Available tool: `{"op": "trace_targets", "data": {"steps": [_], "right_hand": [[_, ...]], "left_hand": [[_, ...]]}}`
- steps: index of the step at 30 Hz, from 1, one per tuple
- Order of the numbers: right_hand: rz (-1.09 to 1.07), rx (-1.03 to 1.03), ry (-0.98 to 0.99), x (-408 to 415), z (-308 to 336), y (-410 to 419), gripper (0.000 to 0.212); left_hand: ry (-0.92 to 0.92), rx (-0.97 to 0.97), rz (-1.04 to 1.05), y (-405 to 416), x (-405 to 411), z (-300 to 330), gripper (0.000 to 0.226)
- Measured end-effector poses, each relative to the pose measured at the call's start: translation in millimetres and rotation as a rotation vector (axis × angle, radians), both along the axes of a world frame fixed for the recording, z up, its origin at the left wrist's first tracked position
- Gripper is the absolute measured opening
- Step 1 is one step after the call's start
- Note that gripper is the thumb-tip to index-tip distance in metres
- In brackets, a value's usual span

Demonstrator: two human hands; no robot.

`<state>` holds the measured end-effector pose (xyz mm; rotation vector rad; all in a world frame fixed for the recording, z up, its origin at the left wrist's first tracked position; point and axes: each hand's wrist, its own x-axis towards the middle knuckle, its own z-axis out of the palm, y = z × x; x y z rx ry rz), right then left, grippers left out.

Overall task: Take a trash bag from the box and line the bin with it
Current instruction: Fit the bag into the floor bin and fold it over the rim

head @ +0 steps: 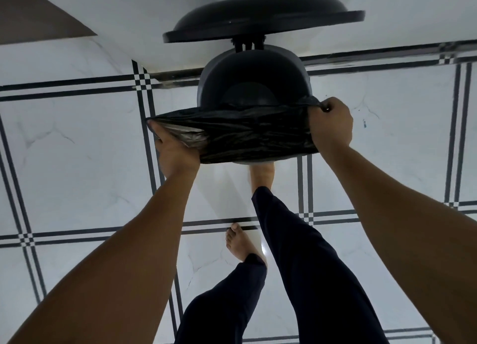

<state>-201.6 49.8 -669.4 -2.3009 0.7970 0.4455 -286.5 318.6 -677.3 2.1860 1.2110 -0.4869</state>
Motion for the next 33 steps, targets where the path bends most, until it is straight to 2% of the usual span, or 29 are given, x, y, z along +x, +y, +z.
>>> {"op": "trace_targets", "data": {"steps": [4,9,12,15,18,20,22,23,24,26,29,31,33], "right_hand": [[-0.034,0.150,-0.026,-15.2,-9.5,0.2,0.011],[-0.132,0.047,0.028,-34.3,-28.6,-19.4,0.011],[-0.136,-0.020,0.126,-36.1,-44.5,-28.7,0.024],[-0.142,-0.089,0.214,-27.6,-50.1,-32.7,0.030],[-0.201,-0.036,0.225,-16.4,-46.2,-33.8,0.003],[-0.281,0.021,0.187,-10.2,-47.1,-37.7,0.019],[-0.346,0.130,0.162,-4.6,-42.0,-38.2,0.012],[-0.256,0.126,0.216,-2.1,-41.3,-39.6,0.008],[-0.172,0.120,0.291,3.3,-38.3,-38.5,0.022],[-0.028,-0.034,0.341,7.3,-40.8,-40.3,0.039],[-0.067,0.062,0.353,23.3,-35.6,-30.7,0.048],[0.007,-0.079,0.286,29.6,-35.4,-28.2,0.032],[0.002,-0.125,0.299,27.3,-20.0,-17.0,0.016]], "left_hand": [[-0.160,-0.086,-0.093,-13.8,-2.0,5.1,0.104],[-0.070,-0.038,-0.227,-15.5,-36.6,-3.5,0.093],[-0.002,0.002,-0.265,-8.3,-49.7,-18.6,0.091],[-0.015,-0.009,-0.163,-4.4,-42.5,-33.3,0.095],[-0.009,-0.004,-0.054,-6.8,-25.6,-41.6,0.098],[-0.018,-0.008,-0.004,-8.4,-14.4,-41.5,0.096],[-0.067,-0.003,0.025,-7.6,-3.3,-41.6,0.094],[-0.119,-0.017,0.050,-6.5,2.0,-42.4,0.092],[-0.182,-0.045,0.094,-5.6,7.2,-43.0,0.090],[-0.270,-0.103,0.208,-2.3,15.0,-46.4,0.081],[-0.348,-0.214,0.370,5.7,27.5,-54.1,0.053],[-0.396,-0.289,0.454,5.9,33.4,-55.5,0.039],[-0.429,-0.268,0.458,2.6,38.2,-53.2,0.033]]}}
